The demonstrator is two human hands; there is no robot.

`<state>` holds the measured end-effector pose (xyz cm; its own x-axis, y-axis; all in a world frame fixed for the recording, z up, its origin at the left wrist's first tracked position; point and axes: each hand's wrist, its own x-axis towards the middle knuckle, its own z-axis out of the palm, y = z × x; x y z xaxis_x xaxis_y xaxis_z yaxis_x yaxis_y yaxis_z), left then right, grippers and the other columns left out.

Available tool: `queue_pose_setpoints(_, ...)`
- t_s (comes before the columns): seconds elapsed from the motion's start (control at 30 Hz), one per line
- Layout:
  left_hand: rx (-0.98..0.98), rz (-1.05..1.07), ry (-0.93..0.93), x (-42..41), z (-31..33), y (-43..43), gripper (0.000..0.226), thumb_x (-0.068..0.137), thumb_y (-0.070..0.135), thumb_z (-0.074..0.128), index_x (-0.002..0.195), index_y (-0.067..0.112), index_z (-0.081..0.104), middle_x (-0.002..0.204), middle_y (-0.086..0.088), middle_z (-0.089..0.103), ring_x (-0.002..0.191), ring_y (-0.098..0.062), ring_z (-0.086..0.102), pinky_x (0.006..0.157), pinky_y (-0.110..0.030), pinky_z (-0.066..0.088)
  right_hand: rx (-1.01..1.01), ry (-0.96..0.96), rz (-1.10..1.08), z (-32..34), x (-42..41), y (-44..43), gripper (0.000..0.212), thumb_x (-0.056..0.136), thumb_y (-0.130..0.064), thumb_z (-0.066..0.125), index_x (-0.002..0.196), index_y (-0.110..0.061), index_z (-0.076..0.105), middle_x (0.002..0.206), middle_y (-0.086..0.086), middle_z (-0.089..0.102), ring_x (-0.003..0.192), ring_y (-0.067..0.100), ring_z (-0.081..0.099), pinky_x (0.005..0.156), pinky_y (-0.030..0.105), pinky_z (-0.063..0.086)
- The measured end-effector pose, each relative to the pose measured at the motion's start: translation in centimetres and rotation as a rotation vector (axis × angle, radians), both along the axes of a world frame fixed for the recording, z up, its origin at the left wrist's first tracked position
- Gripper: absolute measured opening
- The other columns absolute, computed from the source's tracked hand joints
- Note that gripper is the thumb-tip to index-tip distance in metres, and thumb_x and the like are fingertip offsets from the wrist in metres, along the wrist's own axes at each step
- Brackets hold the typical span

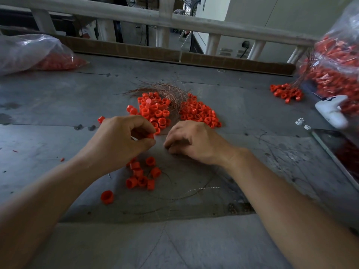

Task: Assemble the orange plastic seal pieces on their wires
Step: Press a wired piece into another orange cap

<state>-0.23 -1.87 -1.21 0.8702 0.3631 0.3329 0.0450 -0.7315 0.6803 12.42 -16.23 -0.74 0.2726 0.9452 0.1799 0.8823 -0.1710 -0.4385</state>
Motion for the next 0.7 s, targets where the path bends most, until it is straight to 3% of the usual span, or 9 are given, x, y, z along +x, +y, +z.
queue_pose_setpoints(0.17, -0.02, 0.015, 0.016, 0.08, -0.18, 0.06, 0.038, 0.069, 0.011, 0.076, 0.068, 0.044, 0.058, 0.065, 0.022, 0.061, 0.062, 0.017, 0.057, 0.055, 0.004, 0.036, -0.022, -0.023, -0.018, 0.15, -0.08, 0.2, 0.01, 0.079, -0.015, 0.07, 0.087, -0.01, 0.071, 0.091, 0.0, 0.059, 0.088, 0.009, 0.051, 0.084, 0.035, 0.045)
queue_pose_setpoints(0.37, -0.013, 0.006, 0.029, -0.01, -0.17, 0.03, 0.038, 0.07, 0.011, 0.076, 0.07, 0.044, 0.058, 0.069, 0.021, 0.062, 0.066, 0.016, 0.058, 0.054, 0.003, 0.037, -0.139, -0.156, 0.0, 0.46, -0.46, 0.37, 0.013, 0.088, -0.023, 0.059, 0.093, -0.013, 0.065, 0.088, -0.01, 0.045, 0.094, 0.011, 0.044, 0.083, 0.042, 0.044)
queue_pose_setpoints(0.57, -0.02, 0.003, 0.013, -0.11, -0.01, -0.08, 0.039, 0.071, 0.009, 0.075, 0.072, 0.043, 0.058, 0.072, 0.021, 0.063, 0.067, 0.016, 0.058, 0.057, 0.003, 0.038, -0.218, -0.271, -0.006, 0.44, -0.63, 0.33, 0.015, 0.093, -0.017, 0.048, 0.104, -0.014, 0.058, 0.101, 0.0, 0.054, 0.098, 0.017, 0.046, 0.081, 0.026, 0.035)
queue_pose_setpoints(0.7, -0.027, 0.002, 0.007, -0.16, 0.16, 0.01, 0.037, 0.072, 0.009, 0.075, 0.072, 0.042, 0.059, 0.072, 0.02, 0.064, 0.068, 0.015, 0.058, 0.058, 0.003, 0.039, -0.266, -0.25, -0.007, 0.47, -0.39, 0.06, 0.015, 0.093, -0.018, 0.047, 0.103, -0.015, 0.057, 0.097, -0.004, 0.05, 0.091, 0.009, 0.039, 0.082, 0.024, 0.029)
